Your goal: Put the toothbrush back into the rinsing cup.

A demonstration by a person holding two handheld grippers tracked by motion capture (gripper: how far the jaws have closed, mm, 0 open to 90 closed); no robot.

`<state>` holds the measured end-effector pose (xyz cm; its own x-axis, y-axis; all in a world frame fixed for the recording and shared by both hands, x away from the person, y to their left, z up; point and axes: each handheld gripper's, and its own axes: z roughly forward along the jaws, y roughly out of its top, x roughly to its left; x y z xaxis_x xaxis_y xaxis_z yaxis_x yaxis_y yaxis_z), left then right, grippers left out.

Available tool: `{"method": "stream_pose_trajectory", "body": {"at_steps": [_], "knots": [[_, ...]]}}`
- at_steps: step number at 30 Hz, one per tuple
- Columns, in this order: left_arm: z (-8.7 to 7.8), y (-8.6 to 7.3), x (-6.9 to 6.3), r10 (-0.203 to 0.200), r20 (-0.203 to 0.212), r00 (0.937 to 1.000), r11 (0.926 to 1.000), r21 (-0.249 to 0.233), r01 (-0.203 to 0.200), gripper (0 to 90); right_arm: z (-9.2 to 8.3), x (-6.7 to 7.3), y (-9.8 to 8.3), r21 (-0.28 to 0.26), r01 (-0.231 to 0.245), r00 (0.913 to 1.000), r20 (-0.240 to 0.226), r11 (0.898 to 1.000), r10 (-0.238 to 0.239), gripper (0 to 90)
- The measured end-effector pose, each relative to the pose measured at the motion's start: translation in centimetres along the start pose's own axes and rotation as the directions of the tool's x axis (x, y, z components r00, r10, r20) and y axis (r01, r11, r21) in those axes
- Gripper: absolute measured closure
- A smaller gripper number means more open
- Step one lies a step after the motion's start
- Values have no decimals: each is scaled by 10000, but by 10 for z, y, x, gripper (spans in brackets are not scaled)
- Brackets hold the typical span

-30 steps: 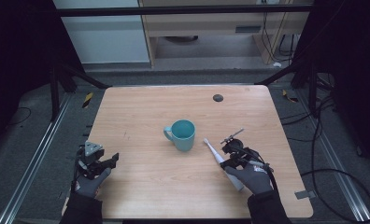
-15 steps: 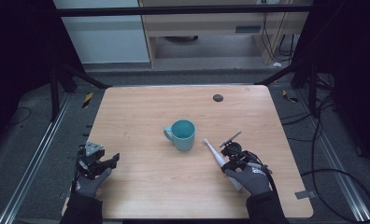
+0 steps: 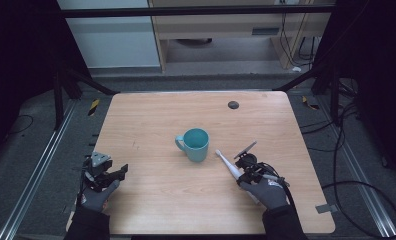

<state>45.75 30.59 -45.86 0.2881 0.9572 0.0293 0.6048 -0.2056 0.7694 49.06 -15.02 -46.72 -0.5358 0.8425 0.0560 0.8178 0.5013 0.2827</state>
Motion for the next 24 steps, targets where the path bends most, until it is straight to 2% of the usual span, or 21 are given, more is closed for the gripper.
{"method": "stream_pose_trajectory", "body": {"at_steps": [7,9,12,14,17,24], "knots": [[0,0,0,15,16,10000,10000,10,-15,362,0,0,1,23,-185,9998,40,9998,185,662],[1,0,0,2,20,10000,10000,-1,-2,362,-5,0,-1,-267,-215,9997,125,9994,218,663],[2,0,-1,14,32,10000,10000,34,-14,362,-19,-2,-4,-961,-387,9992,8,9946,390,663],[1,0,-1,36,27,10000,10000,35,-36,362,-28,-4,-6,-1568,-543,9985,-108,9861,532,663],[1,0,-1,7,12,10000,10000,-15,-7,362,-40,-8,-9,-2400,-768,9970,-142,9677,757,664],[0,0,-1,-9,3,10000,10000,-14,9,362,-57,-11,-11,-3993,-896,9950,47,9124,998,664]]}}
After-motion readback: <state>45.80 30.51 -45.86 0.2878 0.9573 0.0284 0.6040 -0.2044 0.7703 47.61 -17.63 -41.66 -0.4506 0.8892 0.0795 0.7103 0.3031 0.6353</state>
